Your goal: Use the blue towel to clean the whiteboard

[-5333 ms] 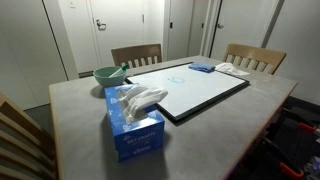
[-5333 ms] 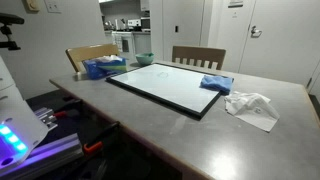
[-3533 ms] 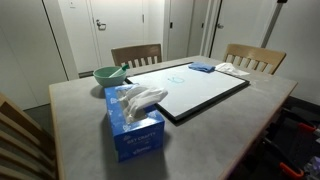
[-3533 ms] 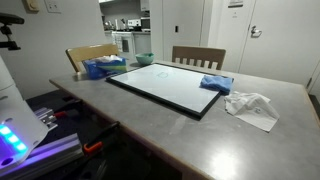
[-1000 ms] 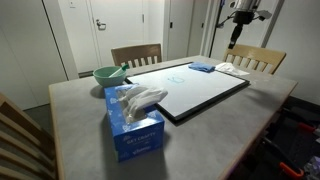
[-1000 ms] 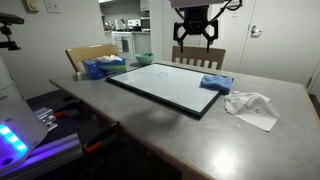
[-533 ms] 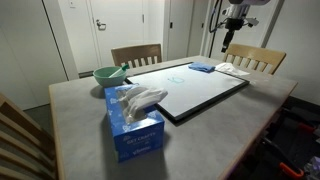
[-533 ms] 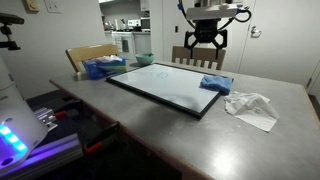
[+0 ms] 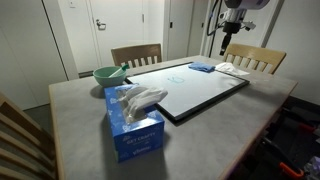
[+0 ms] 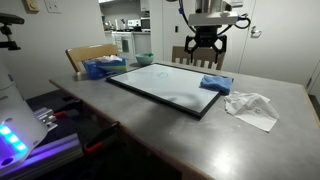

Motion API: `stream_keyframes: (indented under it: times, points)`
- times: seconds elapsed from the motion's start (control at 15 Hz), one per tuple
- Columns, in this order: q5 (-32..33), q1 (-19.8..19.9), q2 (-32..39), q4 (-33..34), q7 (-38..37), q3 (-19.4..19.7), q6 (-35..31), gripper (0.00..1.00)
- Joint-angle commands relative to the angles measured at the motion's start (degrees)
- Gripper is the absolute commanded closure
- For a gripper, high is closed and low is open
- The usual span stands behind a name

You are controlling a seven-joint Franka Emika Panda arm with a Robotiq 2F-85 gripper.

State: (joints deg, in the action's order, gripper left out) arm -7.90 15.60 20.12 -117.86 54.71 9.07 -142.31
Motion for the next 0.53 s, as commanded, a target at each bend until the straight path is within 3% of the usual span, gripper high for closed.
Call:
stream_keyframes:
  times: [0.0,0.47]
  points:
    - [0.31,3.49,8.24,8.01,4.85,-3.09,-0.14,0.00]
    - [2.34,6.06,20.49,21.97,5.84,-6.37,-0.28,0.00]
